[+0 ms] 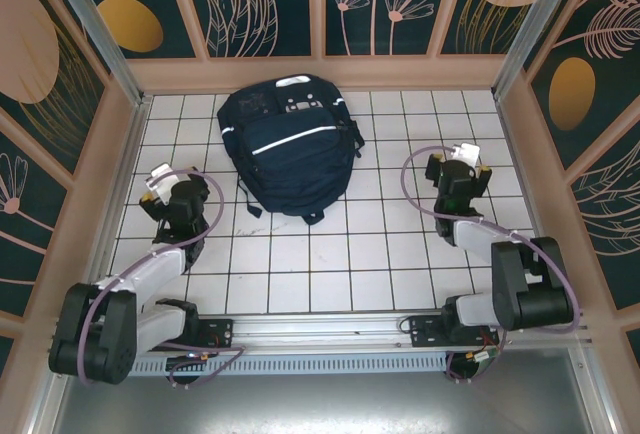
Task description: Pack the student bag
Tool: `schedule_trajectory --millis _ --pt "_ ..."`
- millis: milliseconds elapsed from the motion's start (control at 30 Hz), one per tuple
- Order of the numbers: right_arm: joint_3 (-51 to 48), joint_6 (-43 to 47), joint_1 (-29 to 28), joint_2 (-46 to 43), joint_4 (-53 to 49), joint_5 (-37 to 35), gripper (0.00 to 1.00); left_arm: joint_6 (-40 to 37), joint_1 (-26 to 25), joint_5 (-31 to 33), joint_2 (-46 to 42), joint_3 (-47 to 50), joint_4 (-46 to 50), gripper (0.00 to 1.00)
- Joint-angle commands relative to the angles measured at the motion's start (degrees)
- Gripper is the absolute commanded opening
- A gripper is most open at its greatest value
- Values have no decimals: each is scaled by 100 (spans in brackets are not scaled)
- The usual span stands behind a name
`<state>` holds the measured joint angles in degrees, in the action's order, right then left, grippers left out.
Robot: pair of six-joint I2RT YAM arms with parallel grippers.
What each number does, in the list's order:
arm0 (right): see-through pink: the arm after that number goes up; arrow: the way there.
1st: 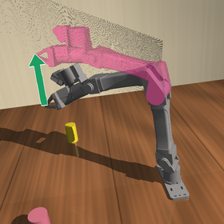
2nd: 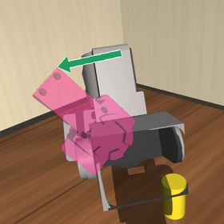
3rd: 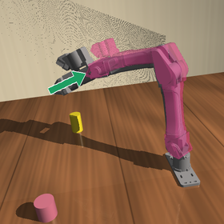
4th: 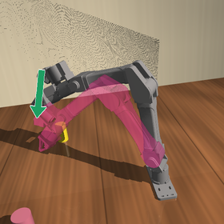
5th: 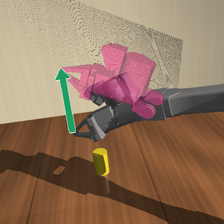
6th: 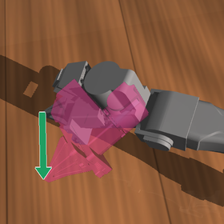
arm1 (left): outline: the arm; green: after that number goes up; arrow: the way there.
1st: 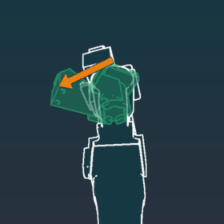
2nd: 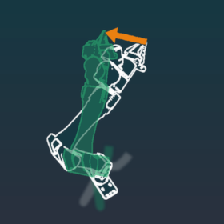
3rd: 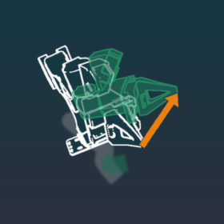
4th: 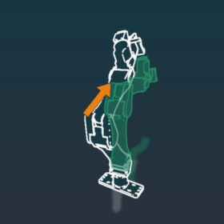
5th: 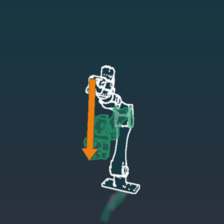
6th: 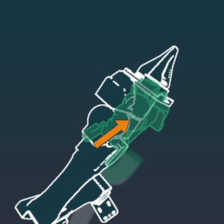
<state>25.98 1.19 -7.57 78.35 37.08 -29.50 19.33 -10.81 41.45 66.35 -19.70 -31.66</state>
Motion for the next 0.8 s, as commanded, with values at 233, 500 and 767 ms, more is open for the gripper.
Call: schedule_trajectory --millis 233,500,767 --pt "-1010 276 536 -41 1991 1246 99 -1736 298 -2033 813 615 -3083 99" --pt "-1440 329 710 -198 2530 1838 99 -1510 734 -2740 1235 503 -3157 99" --pt "-1706 403 729 -384 2832 2096 99 -1451 917 -2975 1928 512 -3856 99"
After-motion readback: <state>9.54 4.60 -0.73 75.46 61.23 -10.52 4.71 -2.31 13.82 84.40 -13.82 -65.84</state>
